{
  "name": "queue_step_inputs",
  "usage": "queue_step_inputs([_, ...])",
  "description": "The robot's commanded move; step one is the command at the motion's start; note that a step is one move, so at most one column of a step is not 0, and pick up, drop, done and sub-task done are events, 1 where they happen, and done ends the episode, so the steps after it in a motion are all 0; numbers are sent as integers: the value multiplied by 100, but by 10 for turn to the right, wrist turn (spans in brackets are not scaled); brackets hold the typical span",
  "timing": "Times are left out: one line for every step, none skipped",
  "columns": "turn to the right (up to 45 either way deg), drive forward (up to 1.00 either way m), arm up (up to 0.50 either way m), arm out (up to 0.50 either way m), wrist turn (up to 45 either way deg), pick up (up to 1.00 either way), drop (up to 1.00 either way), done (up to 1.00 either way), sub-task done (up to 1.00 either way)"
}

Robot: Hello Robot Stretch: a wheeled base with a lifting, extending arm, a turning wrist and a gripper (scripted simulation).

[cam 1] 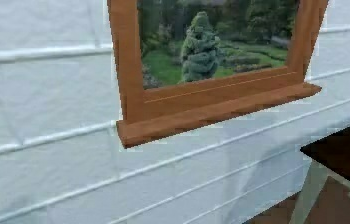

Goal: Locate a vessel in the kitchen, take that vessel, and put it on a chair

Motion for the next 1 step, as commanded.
queue_step_inputs([450,0,0,0,0,0,0,0,0])
